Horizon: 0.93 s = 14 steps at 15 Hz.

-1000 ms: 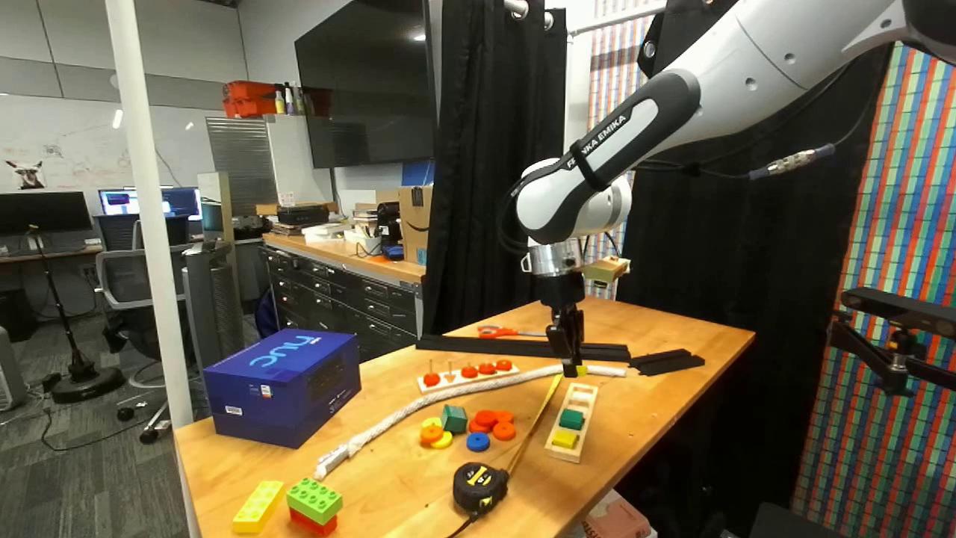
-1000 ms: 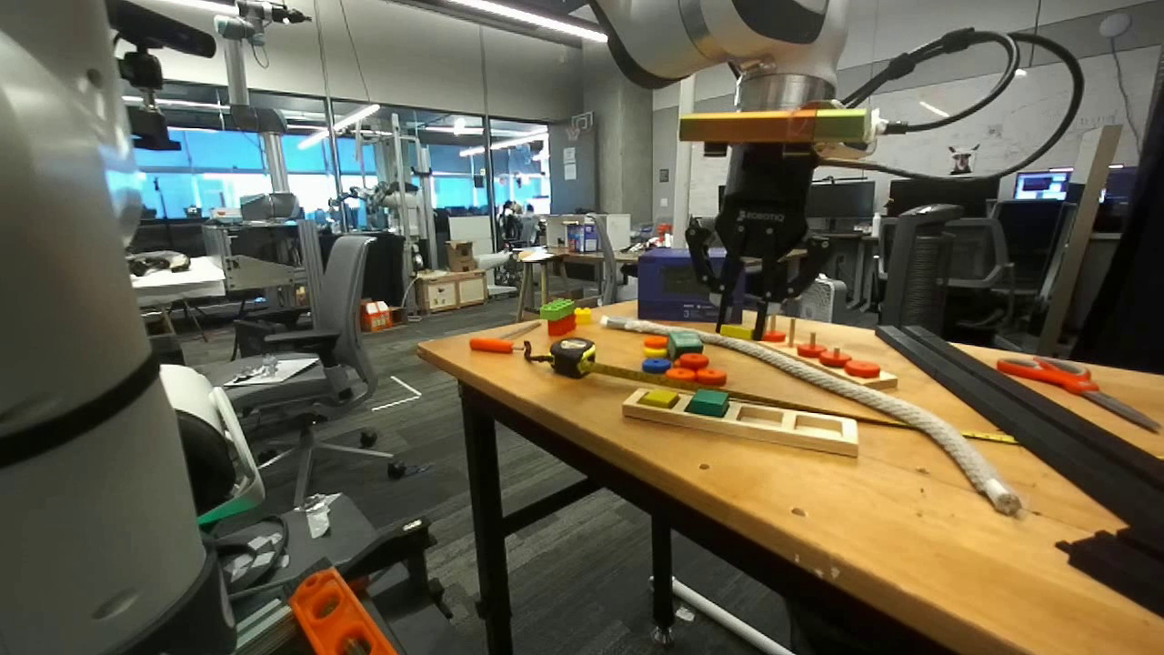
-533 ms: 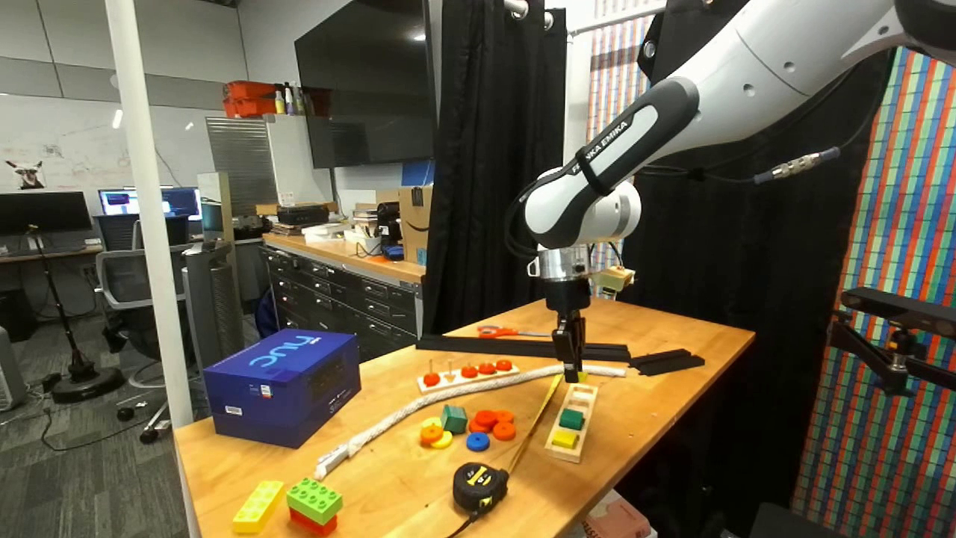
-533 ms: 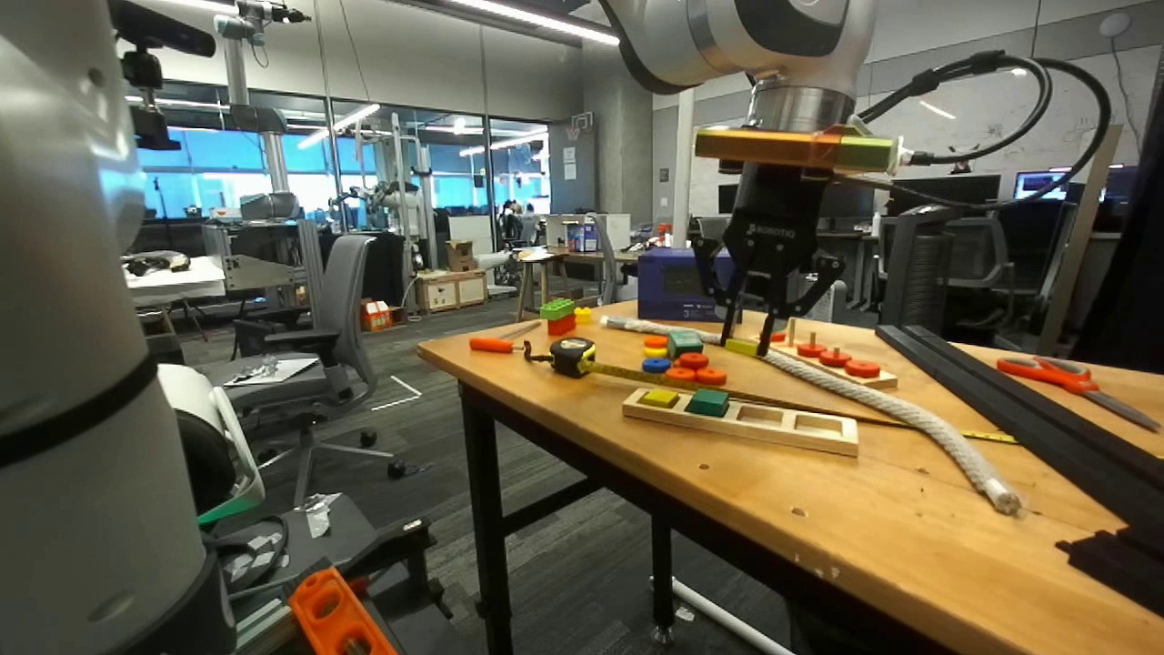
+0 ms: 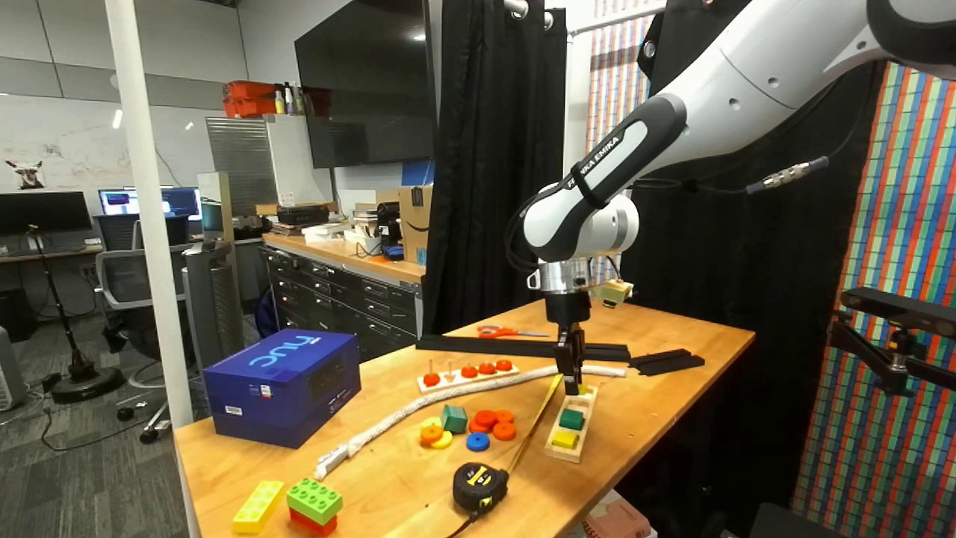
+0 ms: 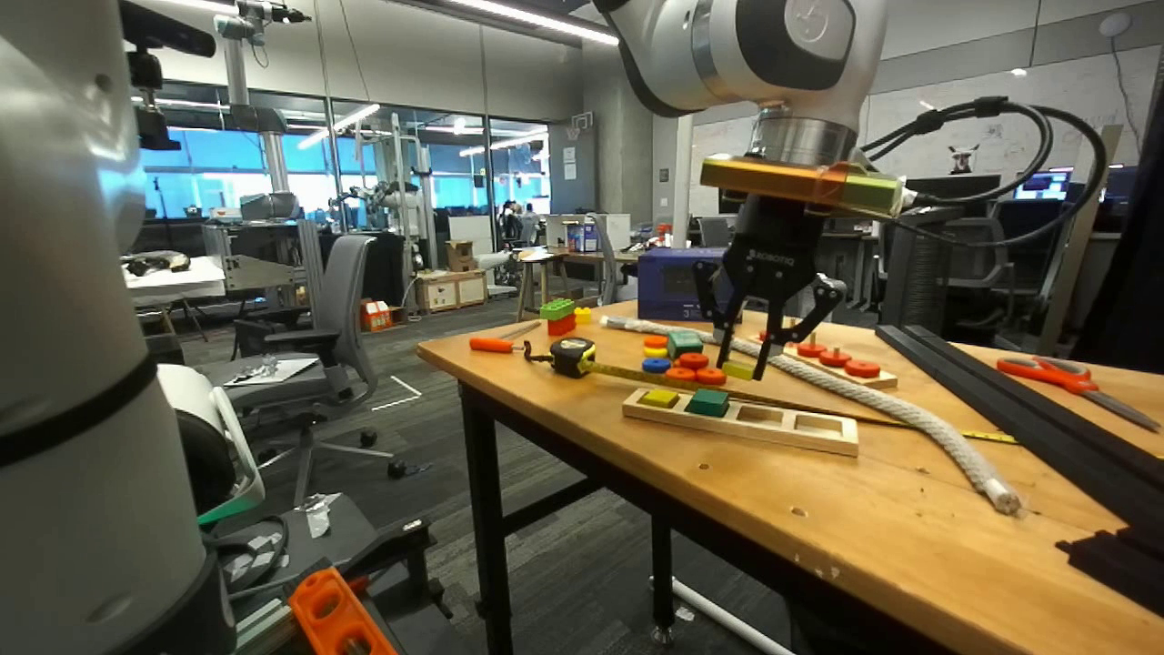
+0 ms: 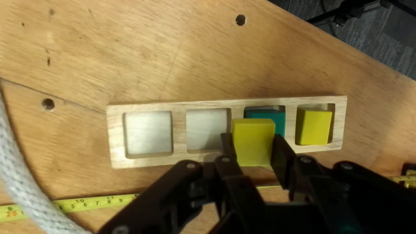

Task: Place the yellow square block on the board at the front of the table

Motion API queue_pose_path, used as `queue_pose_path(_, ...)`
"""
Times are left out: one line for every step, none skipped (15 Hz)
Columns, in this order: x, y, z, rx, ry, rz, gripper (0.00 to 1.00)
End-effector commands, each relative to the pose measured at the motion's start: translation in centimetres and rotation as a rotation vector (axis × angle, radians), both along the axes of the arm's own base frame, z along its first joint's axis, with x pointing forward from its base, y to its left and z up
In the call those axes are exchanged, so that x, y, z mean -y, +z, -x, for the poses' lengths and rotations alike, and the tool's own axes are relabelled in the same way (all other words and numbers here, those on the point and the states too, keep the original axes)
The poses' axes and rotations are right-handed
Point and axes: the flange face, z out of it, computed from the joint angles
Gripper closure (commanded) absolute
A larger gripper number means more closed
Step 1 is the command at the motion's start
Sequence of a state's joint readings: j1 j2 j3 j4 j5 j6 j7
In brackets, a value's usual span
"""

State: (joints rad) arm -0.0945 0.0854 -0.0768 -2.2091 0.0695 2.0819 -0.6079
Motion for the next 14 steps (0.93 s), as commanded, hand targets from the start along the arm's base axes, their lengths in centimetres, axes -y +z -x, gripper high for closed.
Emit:
queue_pose_path(0.6, -0.6, -0.3, 0.035, 0.018, -0.034, 0.81)
queue_pose_path(0.7, -0.9, -0.4, 0.036, 0.022, -0.034, 0.81)
queue_pose_path(0.8, -1.1, -0.5, 0.039, 0.026, -0.034, 0.81)
queue_pose_path(0.9, -1.3, -0.5, 0.038, 0.029, -0.034, 0.81)
queue_pose_path(1.0, -1.4, -0.6, 0.038, 0.035, -0.032, 0.81)
queue_pose_path(1.2, -1.6, -0.6, 0.039, 0.036, -0.03, 0.81)
queue_pose_path(1.3, -1.8, -0.7, 0.038, 0.038, -0.031, 0.81)
queue_pose_path(1.4, -2.0, -0.7, 0.035, 0.04, -0.032, 0.81)
queue_pose_path(1.5, -2.2, -0.7, 0.032, 0.041, -0.033, 0.81)
queue_pose_path(1.6, -2.3, -0.7, 0.031, 0.042, -0.034, 0.81)
queue_pose_path(1.7, -2.5, -0.8, 0.03, 0.043, -0.036, 0.81)
queue_pose_path(1.7, -2.6, -0.8, 0.03, 0.045, -0.037, 0.81)
queue_pose_path(1.8, -2.7, -0.8, 0.031, 0.047, -0.038, 0.81)
queue_pose_path(1.8, -2.8, -0.9, 0.031, 0.048, -0.037, 0.81)
